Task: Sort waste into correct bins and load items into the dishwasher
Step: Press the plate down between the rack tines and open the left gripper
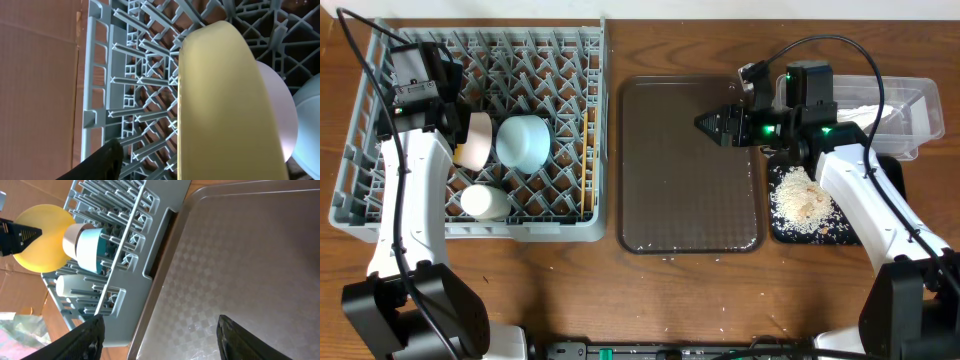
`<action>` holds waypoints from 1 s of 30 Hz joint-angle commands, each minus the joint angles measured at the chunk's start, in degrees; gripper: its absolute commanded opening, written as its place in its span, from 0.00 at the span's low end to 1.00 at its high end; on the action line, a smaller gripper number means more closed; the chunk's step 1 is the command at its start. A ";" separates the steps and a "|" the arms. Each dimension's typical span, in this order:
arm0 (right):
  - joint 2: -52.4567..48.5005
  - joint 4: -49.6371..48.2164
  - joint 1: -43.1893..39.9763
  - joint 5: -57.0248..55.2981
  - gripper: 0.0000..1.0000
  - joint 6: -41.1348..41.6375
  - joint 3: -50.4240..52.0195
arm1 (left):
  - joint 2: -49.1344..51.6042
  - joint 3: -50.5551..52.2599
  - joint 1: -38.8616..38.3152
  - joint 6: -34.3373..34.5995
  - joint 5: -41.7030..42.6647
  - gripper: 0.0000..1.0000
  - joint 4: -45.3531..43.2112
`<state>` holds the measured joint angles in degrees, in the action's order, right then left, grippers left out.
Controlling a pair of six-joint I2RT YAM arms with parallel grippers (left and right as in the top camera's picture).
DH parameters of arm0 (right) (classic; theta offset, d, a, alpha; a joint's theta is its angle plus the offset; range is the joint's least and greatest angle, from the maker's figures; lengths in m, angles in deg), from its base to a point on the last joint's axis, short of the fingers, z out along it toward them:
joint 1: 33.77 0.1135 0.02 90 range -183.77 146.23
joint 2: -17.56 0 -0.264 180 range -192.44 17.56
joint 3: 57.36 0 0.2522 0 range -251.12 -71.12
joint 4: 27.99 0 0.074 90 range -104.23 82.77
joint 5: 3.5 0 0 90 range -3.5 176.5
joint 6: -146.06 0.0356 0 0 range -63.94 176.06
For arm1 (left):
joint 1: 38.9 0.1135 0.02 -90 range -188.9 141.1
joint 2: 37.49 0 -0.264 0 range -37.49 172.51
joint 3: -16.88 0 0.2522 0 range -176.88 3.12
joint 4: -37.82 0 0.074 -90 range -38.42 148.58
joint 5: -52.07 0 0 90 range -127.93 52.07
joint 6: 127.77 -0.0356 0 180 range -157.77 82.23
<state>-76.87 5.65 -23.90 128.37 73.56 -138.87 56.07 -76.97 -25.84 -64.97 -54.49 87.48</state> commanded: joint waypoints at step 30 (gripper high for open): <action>1.20 0.28 0.72 -0.50 0.74 -0.42 -0.07 | 1.68 0.37 0.63 -8.76 3.02 0.07 -1.09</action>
<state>-76.87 5.69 -23.90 128.02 73.56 -138.87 55.00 -76.97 -25.45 -73.65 -53.20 86.19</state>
